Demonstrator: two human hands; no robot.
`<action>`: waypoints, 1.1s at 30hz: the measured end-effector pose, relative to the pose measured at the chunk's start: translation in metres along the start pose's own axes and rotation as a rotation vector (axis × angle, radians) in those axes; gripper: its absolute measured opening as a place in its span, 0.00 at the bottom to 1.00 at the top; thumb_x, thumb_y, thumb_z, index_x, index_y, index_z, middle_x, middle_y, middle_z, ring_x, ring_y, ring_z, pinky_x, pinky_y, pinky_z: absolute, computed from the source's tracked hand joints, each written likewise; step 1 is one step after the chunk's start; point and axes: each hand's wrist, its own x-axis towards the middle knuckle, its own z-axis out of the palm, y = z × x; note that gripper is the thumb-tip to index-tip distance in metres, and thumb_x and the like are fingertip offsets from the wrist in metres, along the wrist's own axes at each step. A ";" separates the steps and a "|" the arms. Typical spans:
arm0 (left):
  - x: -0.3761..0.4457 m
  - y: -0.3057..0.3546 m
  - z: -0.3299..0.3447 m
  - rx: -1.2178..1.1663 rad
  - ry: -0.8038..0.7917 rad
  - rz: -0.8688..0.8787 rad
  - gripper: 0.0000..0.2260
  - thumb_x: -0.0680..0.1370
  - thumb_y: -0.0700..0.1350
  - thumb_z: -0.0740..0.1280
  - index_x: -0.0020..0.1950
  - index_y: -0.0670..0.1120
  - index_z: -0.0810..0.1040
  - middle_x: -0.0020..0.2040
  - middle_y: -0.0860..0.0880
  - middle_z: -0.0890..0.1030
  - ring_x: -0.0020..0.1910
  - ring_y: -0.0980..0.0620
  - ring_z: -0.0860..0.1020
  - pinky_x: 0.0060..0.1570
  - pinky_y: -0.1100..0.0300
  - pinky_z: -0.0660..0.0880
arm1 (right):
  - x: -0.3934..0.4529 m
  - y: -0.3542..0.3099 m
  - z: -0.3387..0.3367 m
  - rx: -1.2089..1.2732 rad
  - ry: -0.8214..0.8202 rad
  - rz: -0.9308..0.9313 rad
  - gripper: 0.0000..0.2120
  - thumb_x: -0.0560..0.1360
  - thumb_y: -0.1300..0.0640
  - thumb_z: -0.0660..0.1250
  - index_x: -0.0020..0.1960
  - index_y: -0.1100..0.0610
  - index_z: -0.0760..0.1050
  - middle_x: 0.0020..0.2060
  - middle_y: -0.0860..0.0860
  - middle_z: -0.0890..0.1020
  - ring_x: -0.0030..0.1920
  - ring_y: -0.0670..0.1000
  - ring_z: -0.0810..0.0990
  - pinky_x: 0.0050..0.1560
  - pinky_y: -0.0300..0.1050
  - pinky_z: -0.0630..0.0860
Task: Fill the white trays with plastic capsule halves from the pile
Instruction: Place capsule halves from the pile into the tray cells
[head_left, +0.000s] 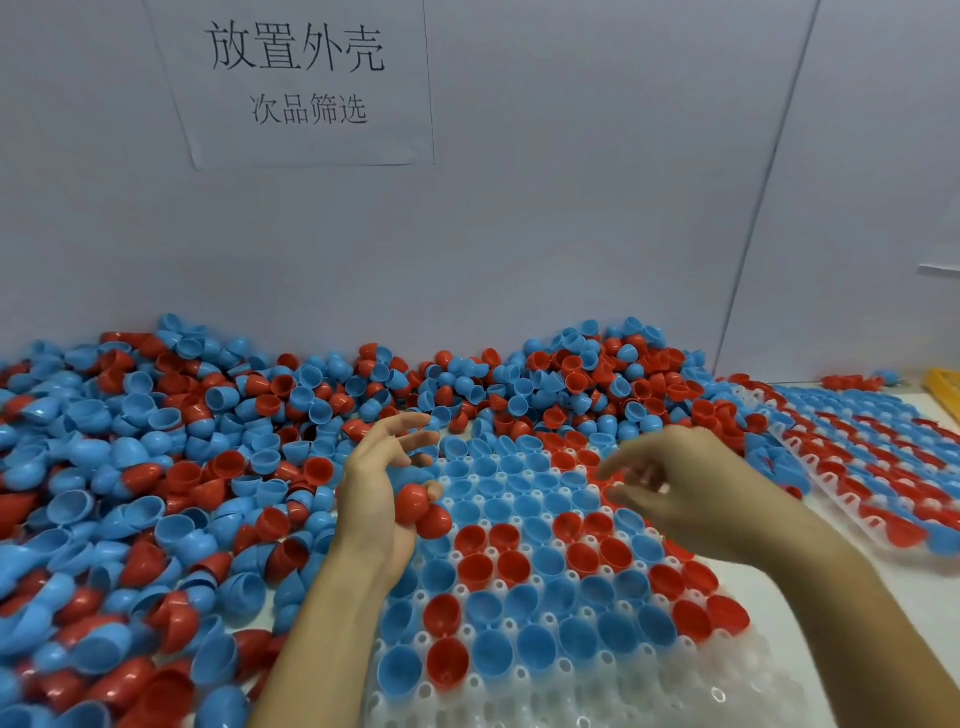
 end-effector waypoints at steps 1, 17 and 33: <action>0.000 0.001 0.000 -0.008 0.004 -0.009 0.17 0.72 0.31 0.55 0.50 0.42 0.80 0.48 0.43 0.80 0.42 0.52 0.73 0.26 0.63 0.72 | 0.009 -0.014 0.006 0.093 -0.013 -0.040 0.09 0.78 0.49 0.68 0.58 0.44 0.80 0.49 0.39 0.82 0.44 0.36 0.79 0.45 0.32 0.78; 0.003 -0.004 -0.005 -0.046 -0.002 0.074 0.17 0.71 0.30 0.56 0.49 0.44 0.80 0.46 0.47 0.83 0.51 0.50 0.77 0.43 0.57 0.80 | 0.037 -0.063 0.095 0.692 0.007 -0.172 0.08 0.79 0.52 0.67 0.57 0.50 0.79 0.40 0.49 0.86 0.39 0.46 0.85 0.44 0.43 0.82; 0.006 -0.010 -0.006 0.473 -0.166 0.212 0.05 0.78 0.47 0.71 0.53 0.50 0.85 0.42 0.57 0.85 0.41 0.65 0.81 0.40 0.69 0.76 | 0.036 -0.072 0.091 1.056 0.071 -0.102 0.03 0.83 0.50 0.58 0.56 0.48 0.66 0.34 0.54 0.85 0.28 0.50 0.79 0.33 0.41 0.78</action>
